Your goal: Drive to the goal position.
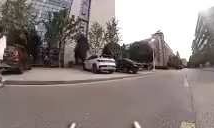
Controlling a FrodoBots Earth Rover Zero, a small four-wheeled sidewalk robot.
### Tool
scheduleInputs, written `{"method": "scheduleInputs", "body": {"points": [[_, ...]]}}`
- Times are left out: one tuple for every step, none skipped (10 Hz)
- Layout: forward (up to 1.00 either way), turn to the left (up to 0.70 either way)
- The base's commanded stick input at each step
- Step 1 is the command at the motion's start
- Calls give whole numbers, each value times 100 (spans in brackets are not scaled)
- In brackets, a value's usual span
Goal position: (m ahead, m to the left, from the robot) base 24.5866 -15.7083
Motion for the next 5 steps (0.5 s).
{"method": "scheduleInputs", "body": {"points": [[70,-14],[70,-14],[70,-14],[70,-14],[70,-14]]}}
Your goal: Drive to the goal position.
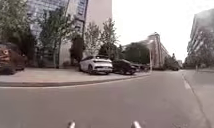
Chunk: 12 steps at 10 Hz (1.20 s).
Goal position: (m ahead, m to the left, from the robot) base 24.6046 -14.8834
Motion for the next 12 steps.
{"method": "scheduleInputs", "body": {"points": [[70,-14],[70,-14],[70,-14],[70,-14],[70,-14],[70,-14],[70,-14],[70,-14],[70,-14],[70,-3],[70,0],[70,-4]]}}
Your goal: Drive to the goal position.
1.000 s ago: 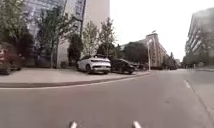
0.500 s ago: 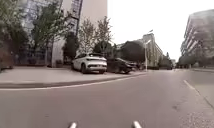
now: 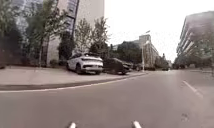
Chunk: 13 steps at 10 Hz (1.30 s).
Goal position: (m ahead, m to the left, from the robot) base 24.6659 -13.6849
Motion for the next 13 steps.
{"method": "scheduleInputs", "body": {"points": [[70,-12],[70,-14],[70,-14],[70,-14],[70,-14],[70,-14],[70,-14],[70,-14],[70,-14],[70,-14],[70,-14],[70,-14],[70,-14]]}}
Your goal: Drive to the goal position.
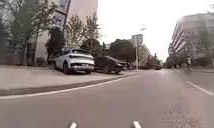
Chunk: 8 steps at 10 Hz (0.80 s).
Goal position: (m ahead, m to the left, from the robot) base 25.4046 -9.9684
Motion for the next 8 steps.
{"method": "scheduleInputs", "body": {"points": [[70,-14],[70,-14],[70,-14],[70,-14],[70,-14],[70,-14],[70,-14],[70,-14]]}}
